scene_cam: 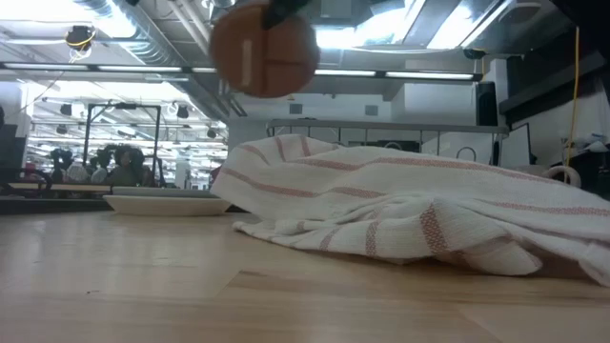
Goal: Sort dishes
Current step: Put the brown plate into the dish rack
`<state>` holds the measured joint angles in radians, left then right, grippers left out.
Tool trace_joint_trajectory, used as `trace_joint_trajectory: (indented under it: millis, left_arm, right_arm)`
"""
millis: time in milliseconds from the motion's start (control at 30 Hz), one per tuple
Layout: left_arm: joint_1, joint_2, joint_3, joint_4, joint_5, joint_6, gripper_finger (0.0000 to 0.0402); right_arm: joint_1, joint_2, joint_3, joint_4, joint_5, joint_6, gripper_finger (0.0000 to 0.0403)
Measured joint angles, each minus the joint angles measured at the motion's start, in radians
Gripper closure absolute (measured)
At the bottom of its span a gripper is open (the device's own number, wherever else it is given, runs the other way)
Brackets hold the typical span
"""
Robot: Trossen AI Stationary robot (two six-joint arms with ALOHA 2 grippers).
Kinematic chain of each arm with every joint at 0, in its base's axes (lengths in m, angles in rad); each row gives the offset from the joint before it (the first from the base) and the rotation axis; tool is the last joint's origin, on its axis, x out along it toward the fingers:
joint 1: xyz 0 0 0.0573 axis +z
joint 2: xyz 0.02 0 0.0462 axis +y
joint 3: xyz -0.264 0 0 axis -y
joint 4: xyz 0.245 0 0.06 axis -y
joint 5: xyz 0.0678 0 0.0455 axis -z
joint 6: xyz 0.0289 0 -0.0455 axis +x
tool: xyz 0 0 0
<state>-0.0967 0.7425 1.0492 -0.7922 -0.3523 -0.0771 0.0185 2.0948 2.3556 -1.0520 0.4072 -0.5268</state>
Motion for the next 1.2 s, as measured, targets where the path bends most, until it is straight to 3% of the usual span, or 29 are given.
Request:
trace_joint_trajectory:
  millis: [167, 500, 667, 867, 1100, 1200]
  left_arm:
    - [0.0, -0.002, 0.0, 0.027, -0.018, -0.001, 0.0246]
    - [0.0, 0.075, 0.0, 0.025, -0.024, -0.001, 0.0247]
    - [0.0, 0.131, 0.0, 0.027, -0.028, 0.003, 0.0247]
    - [-0.001, 0.213, 0.0, 0.026, -0.028, -0.011, 0.0247]
    - [-0.001, 0.299, 0.0, 0.018, -0.028, -0.041, 0.0247]
    - [-0.001, 0.326, 0.0, 0.017, -0.028, -0.041, 0.0247]
  right_arm:
    - [-0.006, -0.079, 0.0, -0.08, 0.022, 0.251, 0.0329]
    - [-0.035, -0.292, 0.0, -0.532, 0.027, 0.804, 0.0329]
    - [-0.064, -0.35, -0.058, -0.51, -0.042, 0.915, 0.0329]
    - [-0.175, -0.346, -0.17, -0.441, -0.078, 0.945, 0.0329]
    - [-0.33, -0.342, -0.39, -0.103, -0.33, 0.967, 0.0329]
    - [-0.383, -0.342, -0.46, -0.054, -0.394, 1.018, 0.0329]
